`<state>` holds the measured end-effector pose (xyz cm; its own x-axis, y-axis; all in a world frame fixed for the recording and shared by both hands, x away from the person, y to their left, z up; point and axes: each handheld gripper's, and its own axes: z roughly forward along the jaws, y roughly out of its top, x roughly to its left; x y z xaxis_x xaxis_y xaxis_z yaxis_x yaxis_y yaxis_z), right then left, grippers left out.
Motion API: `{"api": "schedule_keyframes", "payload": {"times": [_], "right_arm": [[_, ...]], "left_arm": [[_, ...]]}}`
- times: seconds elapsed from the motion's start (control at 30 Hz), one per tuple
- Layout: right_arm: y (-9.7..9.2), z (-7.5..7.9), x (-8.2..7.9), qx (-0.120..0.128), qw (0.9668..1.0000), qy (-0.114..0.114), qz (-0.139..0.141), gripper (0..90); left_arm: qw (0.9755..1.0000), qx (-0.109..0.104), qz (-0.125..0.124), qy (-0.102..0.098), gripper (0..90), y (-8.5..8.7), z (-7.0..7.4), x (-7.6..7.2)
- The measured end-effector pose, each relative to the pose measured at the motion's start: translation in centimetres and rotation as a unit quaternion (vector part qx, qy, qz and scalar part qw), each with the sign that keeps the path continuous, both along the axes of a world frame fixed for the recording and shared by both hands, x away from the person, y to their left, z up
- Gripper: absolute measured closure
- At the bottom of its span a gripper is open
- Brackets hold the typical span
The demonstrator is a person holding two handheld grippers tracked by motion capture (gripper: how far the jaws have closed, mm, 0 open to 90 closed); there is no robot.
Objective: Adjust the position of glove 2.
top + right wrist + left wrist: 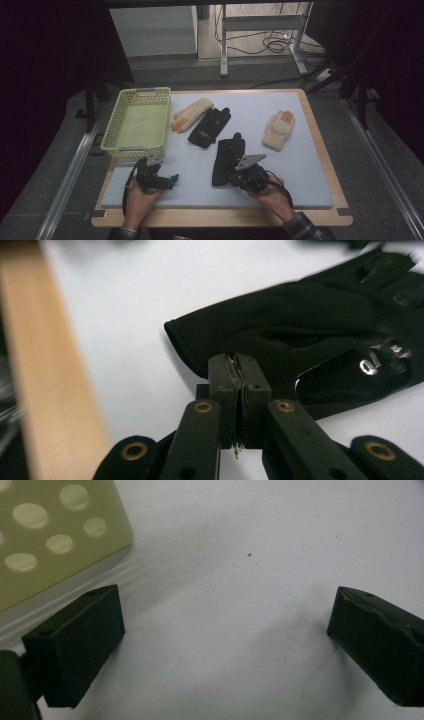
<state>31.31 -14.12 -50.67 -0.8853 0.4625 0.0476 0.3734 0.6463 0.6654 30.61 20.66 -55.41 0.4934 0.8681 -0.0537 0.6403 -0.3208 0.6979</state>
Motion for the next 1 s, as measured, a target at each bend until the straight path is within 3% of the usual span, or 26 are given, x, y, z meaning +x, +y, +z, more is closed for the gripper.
{"api": "schedule_keyframes", "payload": {"times": [0.03,0.07,0.1,0.13,0.23,0.3,0.33,0.37,0.4,0.57,0.63,0.8,1.0], "right_arm": [[0.0,0.0,0.0,0.0,1.0,0.0,0.0,84.1],[-0.4,-0.2,0.0,0.013,0.9998,0.012,-0.004,73.9],[-0.4,-0.2,0.0,0.013,0.9998,0.012,-0.004,73.9],[-0.6,0.1,0.5,0.023,0.9996,0.013,-0.013,66.1],[-0.5,0.6,2.1,0.036,0.999,0.007,-0.028,60.1],[-0.4,0.6,2.7,0.035,0.9988,0.005,-0.034,59.1],[-0.1,0.6,4.0,0.033,0.9984,0.003,-0.045,57.3],[-0.1,0.6,4.0,0.033,0.9984,0.003,-0.045,57.3],[0.2,0.4,5.6,0.043,0.9975,0.009,-0.055,54.8],[1.4,0.5,8.4,0.053,0.9957,0.003,-0.076,48.8],[1.8,0.5,9.0,0.055,0.9953,0.001,-0.08,47.5],[3.7,0.9,12.2,0.05,0.9942,-0.013,-0.094,43.4],[4.5,1.0,14.5,0.04,0.9945,-0.034,-0.091,43.1]], "left_arm": [[1.0,0.0,0.0,0.0,2.1,0.0,0.0,0.0],[1.0,0.0,0.0,0.0,2.1,0.0,0.0,0.0],[1.0,0.0,0.0,0.0,2.1,0.0,0.0,0.0],[1.0,0.0,0.0,0.0,2.1,0.0,0.0,0.0],[1.0,0.0,0.0,0.0,2.1,0.0,0.0,0.0],[1.0,0.0,0.0,0.0,2.1,0.0,0.0,0.0],[1.0,0.0,0.0,0.0,2.1,0.0,0.0,0.0],[1.0,0.0,0.0,0.0,2.1,0.0,0.0,0.0],[1.0,0.0,0.0,0.0,2.1,0.0,0.0,0.0],[1.0,-0.001,0.001,0.0,2.1,0.0,0.0,0.0],[1.0,-0.001,0.0,0.001,2.1,0.0,0.0,0.0],[1.0,-0.001,0.0,0.001,2.1,0.0,0.0,0.0],[1.0,-0.001,0.0,0.0,2.1,0.0,0.0,0.0]]}}
